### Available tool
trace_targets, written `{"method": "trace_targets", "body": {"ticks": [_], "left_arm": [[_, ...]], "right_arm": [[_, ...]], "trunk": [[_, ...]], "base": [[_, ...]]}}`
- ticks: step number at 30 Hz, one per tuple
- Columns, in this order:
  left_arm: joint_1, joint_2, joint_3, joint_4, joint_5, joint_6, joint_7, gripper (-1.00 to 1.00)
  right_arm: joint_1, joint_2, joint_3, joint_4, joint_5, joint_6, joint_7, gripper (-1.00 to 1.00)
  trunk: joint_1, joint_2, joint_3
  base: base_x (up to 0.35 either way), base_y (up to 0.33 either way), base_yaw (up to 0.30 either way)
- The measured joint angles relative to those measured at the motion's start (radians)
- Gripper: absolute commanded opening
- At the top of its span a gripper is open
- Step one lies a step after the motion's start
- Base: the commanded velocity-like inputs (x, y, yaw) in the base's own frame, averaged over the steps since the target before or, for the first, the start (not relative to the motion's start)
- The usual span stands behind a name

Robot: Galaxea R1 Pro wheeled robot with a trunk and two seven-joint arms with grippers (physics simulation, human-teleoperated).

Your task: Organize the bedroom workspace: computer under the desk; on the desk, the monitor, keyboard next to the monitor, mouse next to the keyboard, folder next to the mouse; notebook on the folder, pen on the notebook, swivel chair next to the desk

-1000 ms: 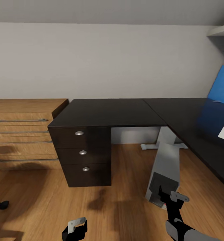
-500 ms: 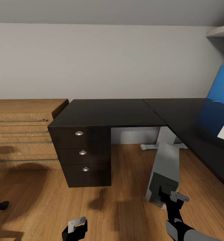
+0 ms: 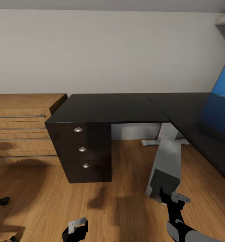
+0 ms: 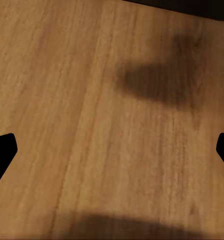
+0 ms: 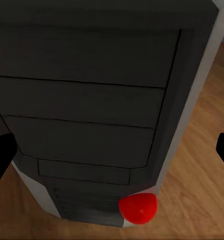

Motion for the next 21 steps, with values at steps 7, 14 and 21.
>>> {"method": "trace_targets", "body": {"ticks": [7,14,21], "left_arm": [[0.000,0.000,0.000,0.000,-0.001,0.000,-0.001,1.00],[0.000,0.001,0.001,0.000,-0.001,0.001,-0.001,1.00],[0.000,0.001,0.001,0.001,-0.002,0.001,0.000,1.00]], "right_arm": [[0.000,-0.001,0.000,0.000,0.000,0.000,0.000,1.00],[0.000,-0.002,0.000,0.000,-0.001,0.000,-0.001,1.00],[0.000,-0.002,0.000,0.000,-0.002,0.000,-0.001,1.00]], "trunk": [[0.000,0.000,0.000],[0.000,0.000,0.000],[0.000,0.000,0.000]], "base": [[0.000,0.000,0.000],[0.016,0.000,0.000],[0.172,0.000,0.000]]}}
